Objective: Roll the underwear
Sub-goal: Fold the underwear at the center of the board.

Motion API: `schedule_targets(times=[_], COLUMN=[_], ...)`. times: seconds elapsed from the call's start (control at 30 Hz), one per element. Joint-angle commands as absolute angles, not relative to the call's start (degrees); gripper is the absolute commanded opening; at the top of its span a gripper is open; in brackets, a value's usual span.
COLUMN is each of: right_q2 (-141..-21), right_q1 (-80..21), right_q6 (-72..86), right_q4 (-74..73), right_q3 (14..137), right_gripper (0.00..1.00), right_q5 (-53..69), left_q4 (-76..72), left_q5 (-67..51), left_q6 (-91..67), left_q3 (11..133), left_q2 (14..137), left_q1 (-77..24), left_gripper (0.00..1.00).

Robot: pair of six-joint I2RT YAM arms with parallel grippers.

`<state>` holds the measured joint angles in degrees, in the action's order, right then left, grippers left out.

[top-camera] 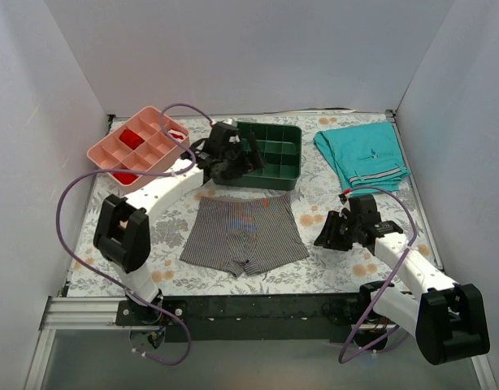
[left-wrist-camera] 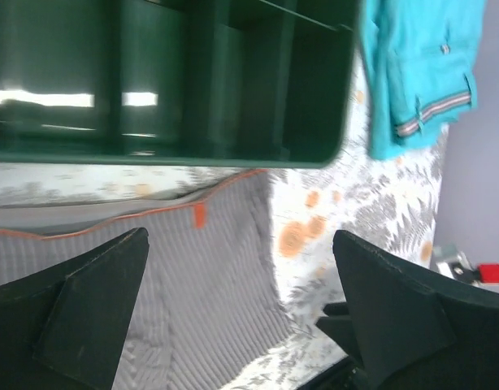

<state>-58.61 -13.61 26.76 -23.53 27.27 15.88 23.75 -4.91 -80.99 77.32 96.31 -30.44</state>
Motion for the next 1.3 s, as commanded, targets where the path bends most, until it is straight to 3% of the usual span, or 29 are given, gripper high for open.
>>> schedule_targets(times=[0.0, 0.43, 0.63, 1.27], right_q2=[-59.1, -59.3, -58.5, -57.1], right_q1=[-13.5, -13.5, -13.4, -13.5], right_q6=[25.8, 22.6, 20.5, 20.0], right_q4=[-21.3, -20.0, -20.4, -20.0], right_q3=[27.0, 26.4, 25.3, 24.9], right_gripper=[0.44, 0.4, 0.4, 0.39], right_q5=[17.6, 20.4, 22.9, 23.6], left_q4=[29.9, 38.9, 41.4, 43.2], left_q5=[-4.7, 3.7, 6.9, 10.5], left_q6=[-83.4, -85.7, -87.4, -89.4], left_q3=[85.9, 108.4, 112.4, 113.4], left_q2=[103.7, 123.2, 127.9, 131.2], left_q1=[-38.4, -46.9, -48.9, -49.6], left_gripper=[0.96, 0.64, 0.56, 0.49])
